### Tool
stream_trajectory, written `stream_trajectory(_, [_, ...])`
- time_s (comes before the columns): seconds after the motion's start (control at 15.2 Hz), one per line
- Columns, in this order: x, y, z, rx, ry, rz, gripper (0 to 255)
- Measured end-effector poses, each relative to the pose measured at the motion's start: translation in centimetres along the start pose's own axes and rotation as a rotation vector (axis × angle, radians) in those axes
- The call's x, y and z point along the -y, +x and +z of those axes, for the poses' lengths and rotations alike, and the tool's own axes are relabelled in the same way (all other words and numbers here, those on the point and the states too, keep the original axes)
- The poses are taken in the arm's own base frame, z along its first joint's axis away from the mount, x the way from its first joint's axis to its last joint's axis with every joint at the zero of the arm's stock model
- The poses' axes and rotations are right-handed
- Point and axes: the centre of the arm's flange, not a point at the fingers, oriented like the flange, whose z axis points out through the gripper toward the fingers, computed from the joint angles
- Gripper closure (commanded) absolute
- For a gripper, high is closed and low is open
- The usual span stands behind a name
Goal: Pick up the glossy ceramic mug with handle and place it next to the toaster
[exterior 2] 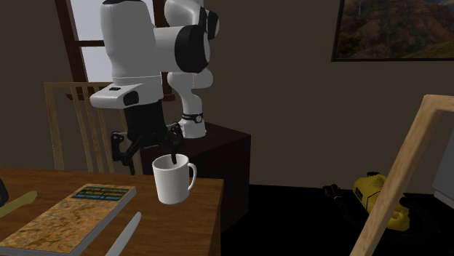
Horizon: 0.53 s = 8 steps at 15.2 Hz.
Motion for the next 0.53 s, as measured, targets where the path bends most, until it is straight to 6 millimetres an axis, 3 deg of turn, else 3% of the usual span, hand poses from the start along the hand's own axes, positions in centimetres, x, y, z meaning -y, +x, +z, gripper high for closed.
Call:
stream_trajectory(0.26, [0.1,0.0,2.0,0.000,0.000,0.000,0])
stream_trajectory(0.53, [0.0,0.0,2.4,0.000,0.000,0.000,0])
